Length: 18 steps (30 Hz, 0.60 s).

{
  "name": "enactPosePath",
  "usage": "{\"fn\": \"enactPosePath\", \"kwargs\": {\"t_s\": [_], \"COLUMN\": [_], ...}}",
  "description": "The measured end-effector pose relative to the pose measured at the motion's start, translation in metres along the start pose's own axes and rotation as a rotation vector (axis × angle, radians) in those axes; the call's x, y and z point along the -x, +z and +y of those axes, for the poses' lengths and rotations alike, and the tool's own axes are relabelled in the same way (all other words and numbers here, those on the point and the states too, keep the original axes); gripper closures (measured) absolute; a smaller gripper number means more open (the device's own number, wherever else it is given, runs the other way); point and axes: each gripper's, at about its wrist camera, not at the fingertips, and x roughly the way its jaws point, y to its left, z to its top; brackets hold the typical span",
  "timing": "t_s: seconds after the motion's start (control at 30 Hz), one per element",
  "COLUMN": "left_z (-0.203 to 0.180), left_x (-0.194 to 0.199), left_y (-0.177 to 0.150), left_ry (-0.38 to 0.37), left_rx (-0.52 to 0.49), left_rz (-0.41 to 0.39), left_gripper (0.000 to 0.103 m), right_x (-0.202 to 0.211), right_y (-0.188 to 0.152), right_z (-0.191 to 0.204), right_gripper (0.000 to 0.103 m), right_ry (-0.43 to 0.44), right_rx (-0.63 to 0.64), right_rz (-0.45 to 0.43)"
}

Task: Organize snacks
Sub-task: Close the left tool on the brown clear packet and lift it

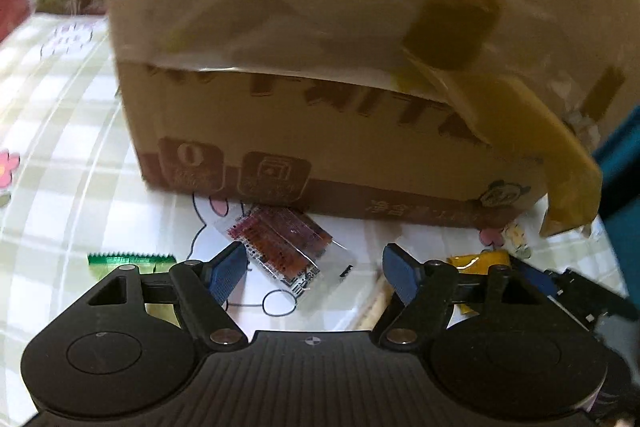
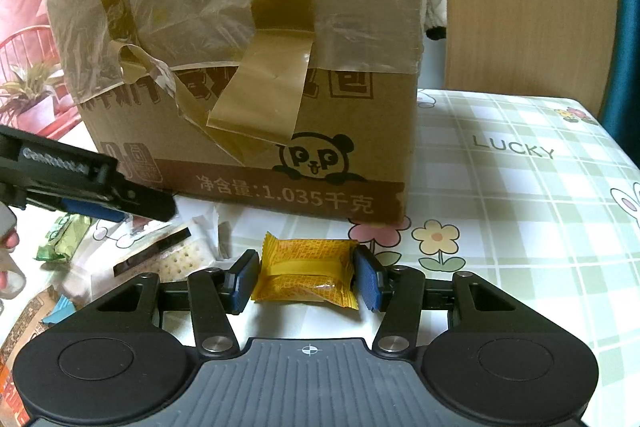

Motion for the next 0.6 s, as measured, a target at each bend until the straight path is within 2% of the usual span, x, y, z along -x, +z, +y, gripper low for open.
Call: {"fn": "enactPosePath", "kwargs": {"t_s": [0.23, 0.37, 0.43, 0.5, 0.57, 0.6], "left_z": [-0.023, -0.035, -0.037, -0.037, -0.035, -0.033], "left_x": [-0.012, -0.017, -0.017, -0.013, -0.008, -0.005], "left_y": [0.005, 0.005, 0.005, 0.006, 0.004, 0.002], "left_ry": [0.132, 0.225, 0.234, 0.232, 0.219, 0.21], "left_rx": [-0.011, -0.066, -0.083, -0.087, -0.104, -0.111], "left_rz": [-0.025, -0.022, -0.013, 0.005, 0.02, 0.027], "left_gripper": [0.027, 0.027, 0.031, 0.047, 0.055, 0.055], "right_x": [0.0, 0.001, 0.001, 0.001, 0.001, 0.002], "right_y": [0.0, -0.001, -0.001, -0.002, -0.001, -0.001], "right_z": [0.0, -0.001, -0.001, -0.002, -0.002, -0.002], "right_gripper": [0.055, 0.055, 0.055, 0.055, 0.055, 0.055], "right_ry": [0.001, 0.005, 0.008, 0.01, 0.009, 0.008], "right_rx": [-0.002, -0.006, -0.01, -0.015, -0.017, -0.019], "right_rz": [-0.001, -0.003, -0.004, -0.006, -0.007, -0.008]}}
